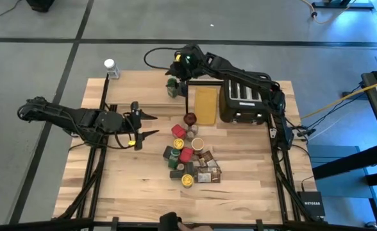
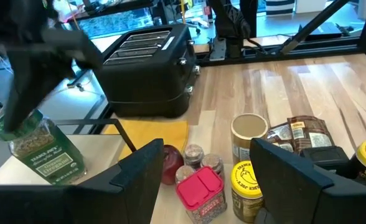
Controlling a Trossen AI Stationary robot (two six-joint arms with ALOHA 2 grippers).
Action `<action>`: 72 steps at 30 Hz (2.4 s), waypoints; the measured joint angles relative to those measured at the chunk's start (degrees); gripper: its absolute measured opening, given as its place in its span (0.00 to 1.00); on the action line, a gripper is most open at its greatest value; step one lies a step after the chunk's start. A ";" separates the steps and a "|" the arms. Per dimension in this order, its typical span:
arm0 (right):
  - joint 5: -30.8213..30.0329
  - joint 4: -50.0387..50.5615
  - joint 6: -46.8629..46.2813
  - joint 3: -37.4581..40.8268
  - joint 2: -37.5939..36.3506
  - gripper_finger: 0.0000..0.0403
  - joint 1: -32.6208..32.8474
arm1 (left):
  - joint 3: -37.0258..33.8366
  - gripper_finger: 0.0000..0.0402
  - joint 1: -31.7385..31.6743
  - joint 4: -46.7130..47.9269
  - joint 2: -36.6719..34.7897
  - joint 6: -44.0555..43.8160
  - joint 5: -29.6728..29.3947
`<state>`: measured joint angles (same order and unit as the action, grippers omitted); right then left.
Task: Shelf spices
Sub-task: Put the bottom green seasoning bottle on the shelf
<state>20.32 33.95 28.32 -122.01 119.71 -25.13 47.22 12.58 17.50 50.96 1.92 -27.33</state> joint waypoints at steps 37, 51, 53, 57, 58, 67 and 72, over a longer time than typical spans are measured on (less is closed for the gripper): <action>-16.21 30.69 -10.02 -10.41 -17.84 0.64 7.92 | 33.34 0.58 -40.70 13.51 31.38 24.12 23.41; -14.73 32.40 -11.20 -10.41 -17.82 0.64 7.92 | 33.38 0.58 -46.86 12.81 35.60 22.10 36.68; -14.73 32.40 -11.22 -10.41 -17.82 0.64 7.92 | 33.36 0.58 -46.84 12.89 35.56 22.07 36.65; -14.73 32.40 -11.22 -10.41 -17.82 0.64 7.92 | 33.20 0.58 -46.87 13.80 35.28 22.19 36.16; -14.73 32.40 -11.29 -10.41 -17.82 0.64 7.92 | 33.05 0.58 -46.88 14.28 35.34 22.25 35.52; -14.73 32.55 -11.70 -10.41 -17.82 0.64 7.92 | 33.01 0.58 -46.88 13.71 34.98 22.24 33.07; -14.72 32.57 -11.77 -10.41 -17.82 0.64 7.92 | 33.03 0.58 -46.86 14.71 33.14 22.52 31.66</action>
<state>5.60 66.52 16.55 -132.42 101.89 -17.21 80.25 -34.28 32.20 84.10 24.43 4.32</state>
